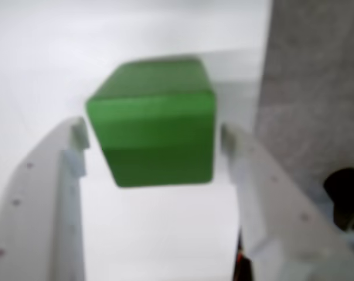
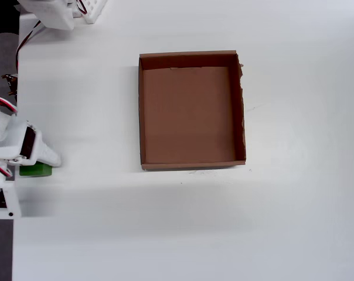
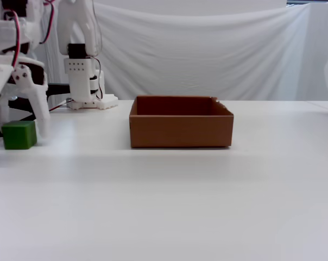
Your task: Grasp a green cube and put it in a box.
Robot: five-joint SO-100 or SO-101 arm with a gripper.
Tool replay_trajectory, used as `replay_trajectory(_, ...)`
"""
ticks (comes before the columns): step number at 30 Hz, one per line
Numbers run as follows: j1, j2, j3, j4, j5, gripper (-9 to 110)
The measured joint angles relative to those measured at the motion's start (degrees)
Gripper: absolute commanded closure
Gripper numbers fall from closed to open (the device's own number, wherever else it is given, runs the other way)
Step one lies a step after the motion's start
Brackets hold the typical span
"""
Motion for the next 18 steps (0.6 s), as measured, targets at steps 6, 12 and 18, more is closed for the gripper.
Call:
replay_trajectory(6, -0.35, -1.67, -0.44, -1.14, 0.0, 78)
replay_trajectory(12, -0.26, -2.02, -0.44, -1.49, 0.0, 82)
replay_trajectory(18, -0.35, -2.02, -0.44, -1.58, 0.0, 85)
